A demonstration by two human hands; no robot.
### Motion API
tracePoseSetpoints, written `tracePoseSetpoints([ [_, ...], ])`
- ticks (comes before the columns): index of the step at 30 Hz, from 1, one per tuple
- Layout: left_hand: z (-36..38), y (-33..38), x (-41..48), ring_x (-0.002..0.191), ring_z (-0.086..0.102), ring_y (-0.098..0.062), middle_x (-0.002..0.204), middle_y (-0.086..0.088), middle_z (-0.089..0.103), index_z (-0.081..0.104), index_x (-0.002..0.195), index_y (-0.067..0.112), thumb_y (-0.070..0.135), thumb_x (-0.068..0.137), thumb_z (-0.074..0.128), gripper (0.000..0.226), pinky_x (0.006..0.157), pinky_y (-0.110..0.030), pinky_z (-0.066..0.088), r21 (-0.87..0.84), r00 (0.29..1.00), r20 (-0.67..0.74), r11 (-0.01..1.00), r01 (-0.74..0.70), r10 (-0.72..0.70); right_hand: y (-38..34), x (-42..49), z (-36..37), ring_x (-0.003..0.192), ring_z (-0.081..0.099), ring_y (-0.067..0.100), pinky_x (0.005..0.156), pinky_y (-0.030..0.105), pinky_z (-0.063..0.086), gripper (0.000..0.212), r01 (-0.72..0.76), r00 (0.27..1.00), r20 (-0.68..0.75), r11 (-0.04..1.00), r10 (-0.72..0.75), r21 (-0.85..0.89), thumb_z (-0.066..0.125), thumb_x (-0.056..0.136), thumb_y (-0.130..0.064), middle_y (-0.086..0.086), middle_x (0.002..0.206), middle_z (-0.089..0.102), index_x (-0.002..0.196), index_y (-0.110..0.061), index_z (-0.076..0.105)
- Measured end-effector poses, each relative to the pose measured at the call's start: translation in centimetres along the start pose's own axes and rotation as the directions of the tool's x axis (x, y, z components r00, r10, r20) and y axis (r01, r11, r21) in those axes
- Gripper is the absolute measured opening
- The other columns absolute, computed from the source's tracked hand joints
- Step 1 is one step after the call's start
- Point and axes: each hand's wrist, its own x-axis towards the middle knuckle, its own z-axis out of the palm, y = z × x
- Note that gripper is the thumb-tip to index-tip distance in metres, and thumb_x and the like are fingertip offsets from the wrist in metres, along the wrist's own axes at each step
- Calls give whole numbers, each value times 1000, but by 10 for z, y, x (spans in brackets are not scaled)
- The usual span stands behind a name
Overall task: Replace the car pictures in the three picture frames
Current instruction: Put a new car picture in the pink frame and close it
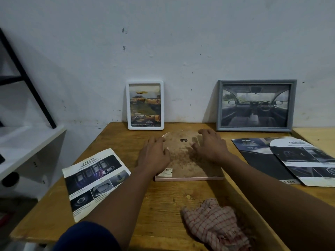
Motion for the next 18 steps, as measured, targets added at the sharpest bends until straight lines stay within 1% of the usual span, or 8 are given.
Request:
tracePoseSetpoints([
  [3, 4, -3, 8, 152, 22, -23, 163, -2, 33, 33, 157, 22, 36, 105, 47, 56, 119, -43, 28, -3, 995, 84, 999, -51, 51, 1, 10, 5, 147, 24, 26, 116, 54, 26, 66, 82, 984, 158, 997, -83, 9, 49, 97, -52, 4, 160, 28, 153, -24, 28],
  [5, 7, -5, 10, 156, 8, -22, 168, 1, 21, 23, 160, 24, 38, 107, 42, 59, 123, -45, 16, 2, 980, 186, 998, -69, 67, 1, 11, 14, 148, 22, 25, 119, 53, 19, 63, 127, 970, 210, 992, -121, -16, 43, 99, -54, 4, 160, 28, 152, -27, 26],
  [8, 12, -7, 11, 156, 10, -23, 168, -1, 22, 19, 161, 22, 42, 107, 37, 60, 123, -45, 16, 46, 965, 256, 996, -74, 60, 5, 12, 26, 147, 26, 25, 119, 51, 18, 63, 155, 976, 168, 985, -141, -76, 39, 98, -58, 4, 158, 33, 152, -26, 26],
  [11, 6, -2, 25, 151, 24, -27, 165, -5, 28, 20, 161, 22, 46, 104, 40, 64, 120, -49, 27, 159, 962, 270, 983, -89, 44, 7, 24, 21, 142, 32, 26, 114, 52, 25, 70, 171, 975, 168, 977, -149, -127, 43, 95, -61, 5, 156, 37, 153, -25, 26],
  [13, 3, 4, 37, 149, 27, -28, 165, -6, 28, 20, 161, 24, 47, 104, 38, 64, 118, -49, 30, 207, 961, 271, 973, -106, 47, 6, 32, 17, 141, 33, 26, 112, 53, 27, 70, 186, 976, 139, 971, -165, -151, 43, 94, -60, 4, 155, 37, 153, -26, 26],
  [15, 8, 6, 42, 151, 22, -29, 167, -4, 23, 16, 162, 26, 48, 105, 33, 63, 119, -48, 25, 251, 960, 268, 957, -149, 79, 7, 35, 19, 140, 32, 25, 110, 51, 28, 69, 223, 973, 105, 956, -207, -189, 38, 96, -60, 3, 156, 35, 154, -28, 21],
  [16, 14, 4, 41, 154, 13, -29, 169, -3, 17, 11, 162, 28, 48, 105, 29, 63, 122, -48, 18, 261, 958, 269, 950, -171, 99, 10, 34, 24, 141, 29, 24, 110, 50, 26, 68, 241, 969, 98, 949, -226, -202, 33, 97, -60, 3, 157, 32, 156, -29, 16],
  [18, 25, -3, 41, 157, -7, -24, 172, 1, 1, -1, 163, 30, 48, 107, 21, 63, 125, -45, 0, 239, 949, 290, 951, -197, 123, 14, 34, 33, 150, 16, 22, 116, 51, 17, 67, 267, 962, 106, 944, -250, -195, 25, 99, -58, 1, 163, 23, 158, -31, 6],
])
